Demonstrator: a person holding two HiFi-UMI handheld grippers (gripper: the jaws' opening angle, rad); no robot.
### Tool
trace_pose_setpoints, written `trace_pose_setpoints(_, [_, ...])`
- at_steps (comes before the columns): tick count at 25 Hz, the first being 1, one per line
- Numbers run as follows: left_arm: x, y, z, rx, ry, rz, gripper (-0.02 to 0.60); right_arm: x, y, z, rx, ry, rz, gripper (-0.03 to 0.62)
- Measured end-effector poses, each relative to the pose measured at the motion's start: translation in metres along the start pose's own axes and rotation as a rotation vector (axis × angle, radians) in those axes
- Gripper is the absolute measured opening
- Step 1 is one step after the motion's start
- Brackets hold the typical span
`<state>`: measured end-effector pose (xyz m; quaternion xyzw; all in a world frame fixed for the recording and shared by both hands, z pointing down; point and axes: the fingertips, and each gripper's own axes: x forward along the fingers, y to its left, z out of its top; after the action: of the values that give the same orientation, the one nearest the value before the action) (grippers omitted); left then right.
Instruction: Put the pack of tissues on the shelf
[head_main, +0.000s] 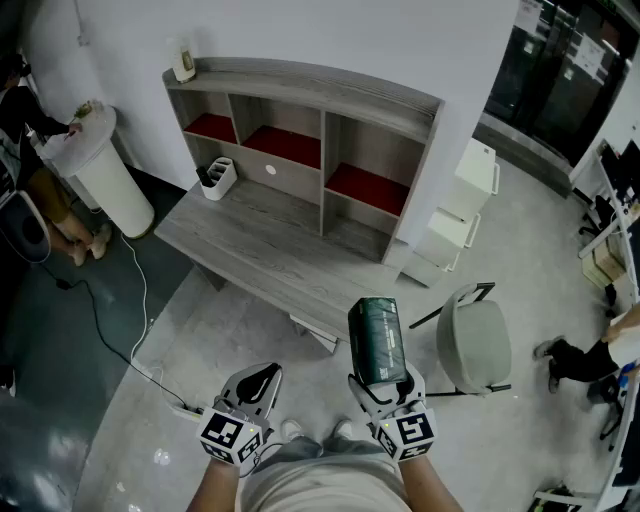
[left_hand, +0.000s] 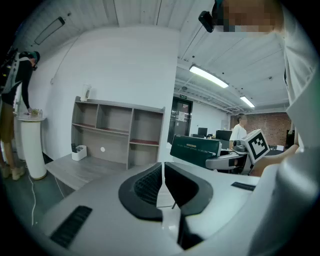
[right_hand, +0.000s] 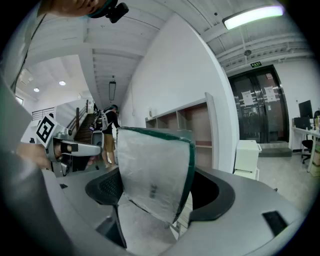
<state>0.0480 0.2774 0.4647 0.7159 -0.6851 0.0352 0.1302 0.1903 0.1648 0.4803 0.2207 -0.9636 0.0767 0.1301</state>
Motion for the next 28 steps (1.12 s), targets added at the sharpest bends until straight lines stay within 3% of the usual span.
trace_pose_setpoints(13, [-0.05, 0.074, -0.007, -0.024, -0.036, -0.018, 0.031, 0.041, 0.058, 0.01, -0.016, 0.017, -0.041, 0.414])
trace_pose_setpoints(21, [-0.026, 0.096, -0.008, -0.03, -0.032, -0.021, 0.031, 0.076, 0.026, 0.025, 0.01, -0.006, -0.086, 0.414])
trace_pose_setpoints(28, [0.048, 0.122, 0.005, -0.026, -0.018, 0.004, 0.031, 0.131, -0.03, 0.039, -0.008, -0.007, -0.055, 0.414])
